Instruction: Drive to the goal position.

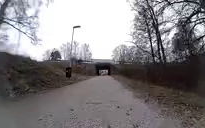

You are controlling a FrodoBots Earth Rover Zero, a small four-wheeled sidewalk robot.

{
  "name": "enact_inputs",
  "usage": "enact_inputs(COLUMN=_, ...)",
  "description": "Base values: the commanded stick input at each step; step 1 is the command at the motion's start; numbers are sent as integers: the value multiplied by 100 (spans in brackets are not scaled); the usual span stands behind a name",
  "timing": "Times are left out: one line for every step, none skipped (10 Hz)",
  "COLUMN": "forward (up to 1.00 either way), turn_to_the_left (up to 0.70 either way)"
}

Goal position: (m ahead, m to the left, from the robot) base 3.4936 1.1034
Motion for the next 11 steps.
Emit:
enact_inputs(forward=70, turn_to_the_left=21)
enact_inputs(forward=70, turn_to_the_left=12)
enact_inputs(forward=70, turn_to_the_left=0)
enact_inputs(forward=70, turn_to_the_left=0)
enact_inputs(forward=70, turn_to_the_left=0)
enact_inputs(forward=70, turn_to_the_left=0)
enact_inputs(forward=70, turn_to_the_left=0)
enact_inputs(forward=70, turn_to_the_left=0)
enact_inputs(forward=70, turn_to_the_left=0)
enact_inputs(forward=70, turn_to_the_left=0)
enact_inputs(forward=70, turn_to_the_left=0)
